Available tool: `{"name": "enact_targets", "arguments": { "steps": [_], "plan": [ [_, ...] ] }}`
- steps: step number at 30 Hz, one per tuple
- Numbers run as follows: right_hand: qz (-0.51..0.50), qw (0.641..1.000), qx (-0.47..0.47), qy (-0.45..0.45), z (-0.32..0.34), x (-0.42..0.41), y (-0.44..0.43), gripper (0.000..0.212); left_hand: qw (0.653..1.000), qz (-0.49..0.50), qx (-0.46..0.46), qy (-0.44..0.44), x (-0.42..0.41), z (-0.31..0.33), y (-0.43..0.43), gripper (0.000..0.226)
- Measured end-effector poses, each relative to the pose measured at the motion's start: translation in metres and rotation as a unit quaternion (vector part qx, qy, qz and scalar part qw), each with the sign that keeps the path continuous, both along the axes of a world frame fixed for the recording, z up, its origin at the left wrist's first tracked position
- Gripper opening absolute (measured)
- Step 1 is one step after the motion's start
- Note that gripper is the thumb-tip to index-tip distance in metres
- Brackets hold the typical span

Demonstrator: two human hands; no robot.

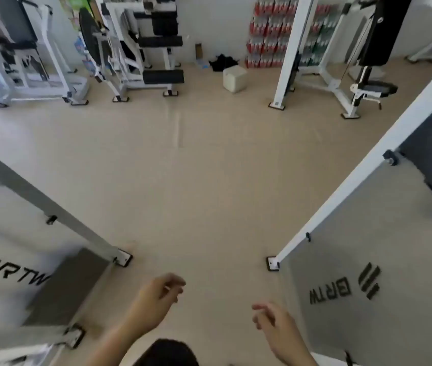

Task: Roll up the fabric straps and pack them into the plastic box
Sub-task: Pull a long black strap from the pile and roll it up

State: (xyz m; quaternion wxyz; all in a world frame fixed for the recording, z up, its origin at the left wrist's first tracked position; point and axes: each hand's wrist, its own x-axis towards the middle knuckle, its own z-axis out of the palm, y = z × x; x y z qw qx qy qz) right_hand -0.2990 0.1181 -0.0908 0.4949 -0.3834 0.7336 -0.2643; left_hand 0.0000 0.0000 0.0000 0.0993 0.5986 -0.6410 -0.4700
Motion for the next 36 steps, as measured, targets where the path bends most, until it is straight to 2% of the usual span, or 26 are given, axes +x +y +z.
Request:
{"name": "enact_targets", "arguments": {
  "steps": [6,10,16,21,25,30,36],
  "plan": [
    [0.04,0.99,-0.131,-0.02,0.072,-0.002,-0.156,0.026,0.995,0.06,-0.034,0.07,-0.021,-0.01,-0.075,0.027],
    [0.044,0.985,-0.166,-0.02,0.084,-0.01,-0.277,0.029,0.99,0.087,-0.035,0.105,-0.027,-0.03,-0.164,0.028],
    [0.036,0.992,-0.123,0.009,0.081,-0.039,-0.434,0.027,0.989,0.082,-0.005,0.122,-0.056,-0.031,-0.341,0.029],
    [0.024,0.998,-0.048,0.023,0.072,-0.083,-0.521,0.021,0.996,-0.019,-0.019,0.089,-0.113,-0.004,-0.503,0.025],
    [-0.022,0.999,-0.014,0.024,0.053,-0.128,-0.591,0.029,0.993,-0.063,-0.05,0.082,-0.17,0.004,-0.634,0.022],
    [-0.05,0.998,-0.02,0.014,0.037,-0.188,-0.729,0.029,0.994,-0.074,-0.049,0.062,-0.235,-0.009,-0.783,0.021],
    [-0.017,0.998,-0.061,0.005,0.05,-0.261,-0.94,0.026,0.997,-0.079,-0.009,0.002,-0.28,-0.016,-0.92,0.017]
  ]
}}
